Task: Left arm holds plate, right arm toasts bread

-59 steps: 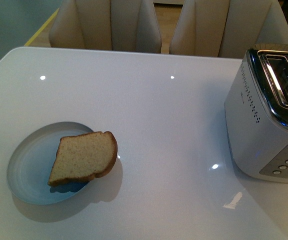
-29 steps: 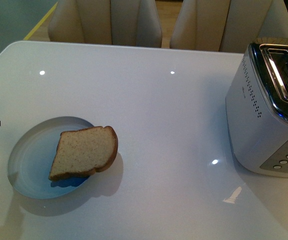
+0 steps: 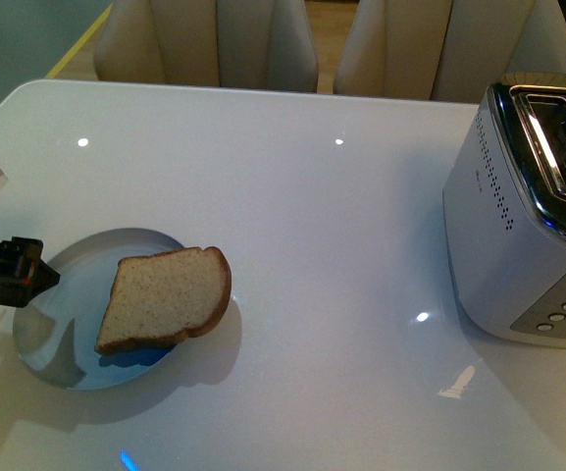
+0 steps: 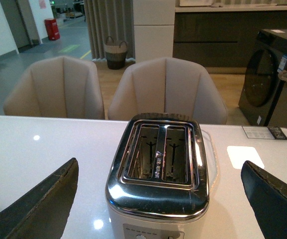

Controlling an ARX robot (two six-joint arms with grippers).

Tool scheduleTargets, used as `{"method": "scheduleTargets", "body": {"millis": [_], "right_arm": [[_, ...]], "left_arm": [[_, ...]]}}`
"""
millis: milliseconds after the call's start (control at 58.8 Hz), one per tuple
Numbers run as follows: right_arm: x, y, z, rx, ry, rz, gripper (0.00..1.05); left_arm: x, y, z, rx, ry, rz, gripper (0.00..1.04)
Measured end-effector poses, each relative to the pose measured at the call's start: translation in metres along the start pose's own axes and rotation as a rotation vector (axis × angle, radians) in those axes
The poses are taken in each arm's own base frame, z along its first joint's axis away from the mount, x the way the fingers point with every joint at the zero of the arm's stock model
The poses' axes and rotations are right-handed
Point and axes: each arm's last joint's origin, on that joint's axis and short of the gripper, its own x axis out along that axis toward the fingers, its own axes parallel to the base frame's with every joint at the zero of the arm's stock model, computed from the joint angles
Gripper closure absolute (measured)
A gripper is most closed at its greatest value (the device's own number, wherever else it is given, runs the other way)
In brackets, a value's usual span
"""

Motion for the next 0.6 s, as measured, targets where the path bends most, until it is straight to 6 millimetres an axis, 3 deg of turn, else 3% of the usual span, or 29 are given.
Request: {"method": "scheduleTargets", "body": {"millis": [255,442,595], "right_arm": [[0.0,0.0,0.0,0.0,0.0,0.0,0.09],[0.0,0.0,0.0,0.0,0.0,0.0,0.09],[0.0,0.0,0.0,0.0,0.0,0.0,0.09]], "left_arm": [[0.018,-0.008,0.009,0.006,0.032,-0.019,0.07],[0.032,-0.015,0.003,-0.014,0.087,-0.025,0.07],[0.035,-0.014,0.003,-0.039,0.095,-0.022,0.3]]}}
